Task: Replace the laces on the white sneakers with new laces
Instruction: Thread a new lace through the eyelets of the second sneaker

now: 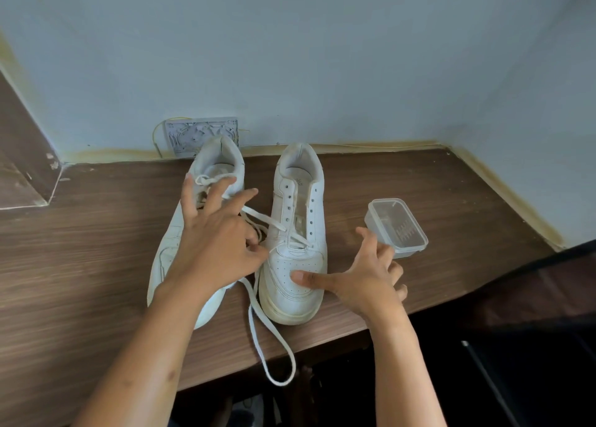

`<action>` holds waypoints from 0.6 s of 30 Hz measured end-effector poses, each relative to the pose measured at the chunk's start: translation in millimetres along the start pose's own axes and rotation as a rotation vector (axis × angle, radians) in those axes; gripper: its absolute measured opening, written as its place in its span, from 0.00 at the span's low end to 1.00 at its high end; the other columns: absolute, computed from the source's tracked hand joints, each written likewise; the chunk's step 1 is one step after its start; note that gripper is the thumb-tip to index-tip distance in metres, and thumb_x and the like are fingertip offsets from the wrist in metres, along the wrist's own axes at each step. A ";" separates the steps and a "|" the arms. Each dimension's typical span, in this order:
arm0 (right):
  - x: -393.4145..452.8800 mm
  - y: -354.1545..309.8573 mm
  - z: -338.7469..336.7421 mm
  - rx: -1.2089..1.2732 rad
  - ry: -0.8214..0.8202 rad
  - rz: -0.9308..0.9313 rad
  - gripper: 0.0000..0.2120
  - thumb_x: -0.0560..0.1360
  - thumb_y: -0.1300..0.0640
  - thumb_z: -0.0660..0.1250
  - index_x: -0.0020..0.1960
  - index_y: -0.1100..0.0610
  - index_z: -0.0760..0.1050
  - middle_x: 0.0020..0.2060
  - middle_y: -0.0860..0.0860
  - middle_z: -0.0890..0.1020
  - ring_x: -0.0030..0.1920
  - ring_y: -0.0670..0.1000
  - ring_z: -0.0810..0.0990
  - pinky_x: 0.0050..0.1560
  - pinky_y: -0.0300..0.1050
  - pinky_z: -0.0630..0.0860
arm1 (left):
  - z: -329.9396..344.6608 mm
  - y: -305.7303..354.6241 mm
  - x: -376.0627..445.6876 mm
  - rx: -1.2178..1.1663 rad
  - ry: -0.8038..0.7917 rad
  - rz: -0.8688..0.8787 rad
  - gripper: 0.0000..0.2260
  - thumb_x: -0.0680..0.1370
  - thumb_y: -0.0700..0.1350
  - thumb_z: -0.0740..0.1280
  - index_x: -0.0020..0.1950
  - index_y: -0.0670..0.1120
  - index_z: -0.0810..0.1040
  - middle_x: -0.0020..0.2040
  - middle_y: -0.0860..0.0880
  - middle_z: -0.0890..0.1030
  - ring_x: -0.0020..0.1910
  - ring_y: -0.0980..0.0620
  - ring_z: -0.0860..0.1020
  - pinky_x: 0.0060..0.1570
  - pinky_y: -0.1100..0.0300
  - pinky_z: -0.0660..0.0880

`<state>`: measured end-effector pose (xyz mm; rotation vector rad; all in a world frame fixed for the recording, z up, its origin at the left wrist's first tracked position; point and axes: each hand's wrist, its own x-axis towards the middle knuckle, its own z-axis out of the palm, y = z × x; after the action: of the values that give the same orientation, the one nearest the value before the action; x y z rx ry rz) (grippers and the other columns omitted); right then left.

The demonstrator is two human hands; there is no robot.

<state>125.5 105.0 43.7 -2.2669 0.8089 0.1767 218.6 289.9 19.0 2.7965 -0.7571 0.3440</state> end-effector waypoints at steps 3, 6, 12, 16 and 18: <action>0.8 1.3 -2.5 0.009 0.018 0.011 0.65 0.50 0.31 0.80 0.76 0.42 0.47 0.73 0.49 0.53 0.75 0.59 0.49 0.74 0.69 0.45 | -3.0 4.9 -2.6 0.247 -0.122 -0.056 0.09 0.67 0.61 0.71 0.31 0.58 0.82 0.77 0.54 0.65 0.79 0.46 0.44 0.67 0.34 0.26; 1.3 2.5 -5.4 0.022 0.013 0.017 0.64 0.51 0.32 0.80 0.76 0.43 0.47 0.73 0.50 0.53 0.76 0.59 0.48 0.74 0.70 0.45 | -1.9 10.6 -3.5 0.337 -0.165 -0.088 0.06 0.71 0.59 0.71 0.41 0.58 0.83 0.80 0.54 0.56 0.78 0.45 0.36 0.65 0.29 0.27; 0.3 2.3 -6.6 0.024 -0.005 0.031 0.65 0.51 0.31 0.80 0.76 0.44 0.46 0.73 0.51 0.52 0.76 0.60 0.48 0.74 0.70 0.46 | 1.0 14.1 -1.1 0.346 -0.164 -0.113 0.04 0.72 0.54 0.71 0.38 0.58 0.82 0.79 0.54 0.58 0.78 0.44 0.36 0.65 0.28 0.28; 0.1 1.8 -7.1 0.045 -0.016 0.025 0.64 0.52 0.32 0.80 0.76 0.44 0.47 0.73 0.50 0.52 0.76 0.59 0.49 0.74 0.69 0.47 | 0.9 11.6 0.1 0.209 -0.150 -0.099 0.08 0.69 0.58 0.72 0.33 0.57 0.82 0.77 0.56 0.64 0.78 0.48 0.38 0.65 0.33 0.24; 0.3 1.7 -7.5 0.075 -0.027 0.006 0.63 0.52 0.33 0.80 0.76 0.44 0.47 0.73 0.50 0.53 0.75 0.58 0.50 0.74 0.68 0.49 | -2.0 6.3 0.2 0.000 -0.067 -0.088 0.10 0.67 0.60 0.74 0.29 0.58 0.80 0.73 0.57 0.69 0.79 0.50 0.44 0.67 0.38 0.23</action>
<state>123.9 99.0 48.1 -2.1873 0.7954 0.1764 215.1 285.1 21.9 2.8426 -0.6456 0.2364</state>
